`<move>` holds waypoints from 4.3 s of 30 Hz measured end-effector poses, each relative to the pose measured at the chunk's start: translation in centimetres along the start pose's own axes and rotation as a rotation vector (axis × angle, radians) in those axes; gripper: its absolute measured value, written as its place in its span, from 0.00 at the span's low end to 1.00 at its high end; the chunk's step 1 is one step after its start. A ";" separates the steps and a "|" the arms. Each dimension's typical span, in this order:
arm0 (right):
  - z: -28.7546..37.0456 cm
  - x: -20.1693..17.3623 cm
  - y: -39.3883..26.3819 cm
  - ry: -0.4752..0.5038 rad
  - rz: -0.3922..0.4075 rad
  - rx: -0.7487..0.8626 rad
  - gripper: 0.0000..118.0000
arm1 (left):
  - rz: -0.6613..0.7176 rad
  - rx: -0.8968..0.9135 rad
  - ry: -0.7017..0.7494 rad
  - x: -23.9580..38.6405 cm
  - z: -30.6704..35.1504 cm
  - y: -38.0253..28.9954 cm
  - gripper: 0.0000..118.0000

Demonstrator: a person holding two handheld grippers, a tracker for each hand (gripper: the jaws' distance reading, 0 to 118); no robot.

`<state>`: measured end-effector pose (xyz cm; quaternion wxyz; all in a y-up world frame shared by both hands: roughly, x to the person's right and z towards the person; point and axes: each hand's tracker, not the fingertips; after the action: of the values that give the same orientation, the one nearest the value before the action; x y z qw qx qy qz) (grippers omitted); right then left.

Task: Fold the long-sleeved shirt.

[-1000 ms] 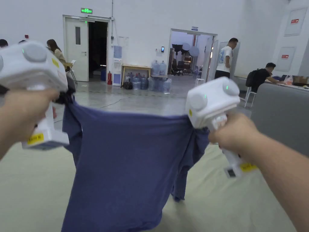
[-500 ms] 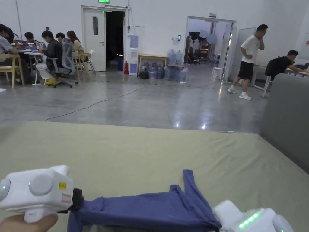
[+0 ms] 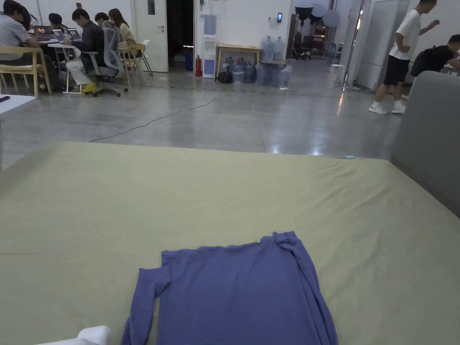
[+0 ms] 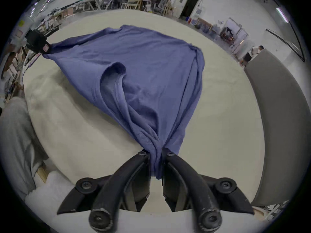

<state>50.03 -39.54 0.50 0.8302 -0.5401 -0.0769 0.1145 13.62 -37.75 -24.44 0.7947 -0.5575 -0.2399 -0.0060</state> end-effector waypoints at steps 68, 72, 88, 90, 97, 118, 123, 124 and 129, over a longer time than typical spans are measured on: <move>-3.7 0.9 32.4 0.467 -0.154 0.104 0.98 | -0.272 0.047 -0.047 7.9 -1.9 -2.9 0.00; -12.2 -3.6 46.0 0.427 -0.164 -0.019 0.98 | -0.320 0.050 -0.030 8.3 -2.6 -3.3 0.00; -22.6 -10.0 52.7 0.206 -0.141 -0.195 0.00 | -0.303 0.005 -0.019 7.9 -4.2 -3.0 0.00; -20.5 -9.0 51.6 0.292 -0.166 -0.179 0.00 | -0.280 0.015 -0.024 7.8 -3.7 -3.0 0.00; -5.7 0.1 48.0 0.226 -0.130 0.086 0.00 | -0.240 0.185 -0.076 6.0 4.1 -1.3 0.00; 37.8 19.5 27.0 -0.046 -0.284 0.621 0.00 | -0.566 0.651 -0.037 13.7 33.5 20.3 0.00; 38.4 23.3 32.4 -0.105 -0.328 0.632 0.00 | -0.574 0.699 -0.008 17.4 35.2 28.7 0.00; 38.0 24.3 34.2 -0.130 -0.346 0.618 0.00 | -0.560 0.706 0.004 18.0 34.8 30.8 0.00; 36.5 29.6 41.8 -0.165 -0.442 0.591 0.00 | -0.472 0.729 0.038 21.3 34.6 39.0 0.00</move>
<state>64.88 16.93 -22.88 0.9458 -0.2368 -0.2219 -0.0073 30.36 13.29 -41.54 0.9207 -0.1702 -0.3326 -0.1129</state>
